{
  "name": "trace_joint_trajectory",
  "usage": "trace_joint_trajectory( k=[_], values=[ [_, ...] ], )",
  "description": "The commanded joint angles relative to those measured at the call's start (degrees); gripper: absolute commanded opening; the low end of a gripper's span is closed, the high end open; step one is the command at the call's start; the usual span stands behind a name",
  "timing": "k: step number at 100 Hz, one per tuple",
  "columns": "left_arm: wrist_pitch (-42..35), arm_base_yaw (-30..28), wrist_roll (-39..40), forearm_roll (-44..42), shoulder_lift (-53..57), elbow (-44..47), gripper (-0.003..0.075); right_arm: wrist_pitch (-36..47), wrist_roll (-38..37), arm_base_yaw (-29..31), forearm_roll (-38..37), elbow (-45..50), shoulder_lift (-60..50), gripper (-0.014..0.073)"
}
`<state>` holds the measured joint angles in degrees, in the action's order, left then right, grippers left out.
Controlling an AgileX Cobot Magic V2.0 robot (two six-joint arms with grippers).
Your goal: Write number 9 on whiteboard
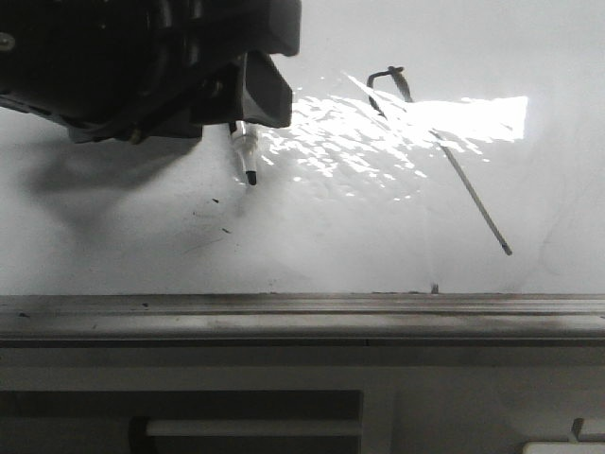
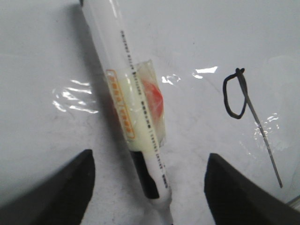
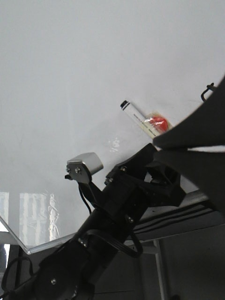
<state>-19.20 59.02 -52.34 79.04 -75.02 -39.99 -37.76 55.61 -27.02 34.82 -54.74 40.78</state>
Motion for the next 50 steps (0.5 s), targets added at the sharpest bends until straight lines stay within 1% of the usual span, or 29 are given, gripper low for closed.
trace_joint_trajectory(
  k=[1,7,14,28,37,50],
  values=[
    [-1.36,-1.14,0.7,2.62,2.95,-0.14,0.0557,1.42,-0.24,0.12,1.54,-1.54,-0.86,-0.0061],
    [0.49,-0.36,0.42,2.62,6.17,0.31,0.0543,2.03,-0.24,0.12,1.54,-0.49,-2.35,-0.0061],
    [-0.81,1.97,-1.29,2.23,11.48,2.02,0.0508,3.7,-0.24,0.12,1.54,1.55,-5.43,-0.0061],
    [-3.9,7.67,-6.06,2.11,24.99,7.73,0.0397,7.4,-0.24,0.12,0.98,10.26,-14.2,-0.0061],
    [-3.68,10.56,-8.56,2.11,33.98,11.65,0.0267,9.27,-0.24,0.12,0.09,17.13,-20.4,-0.0061],
    [-3.68,12.58,-8.56,2.11,44.39,16.27,-0.0006,12.63,-0.24,0.12,0.09,25.6,-28.35,-0.0061]
  ],
)
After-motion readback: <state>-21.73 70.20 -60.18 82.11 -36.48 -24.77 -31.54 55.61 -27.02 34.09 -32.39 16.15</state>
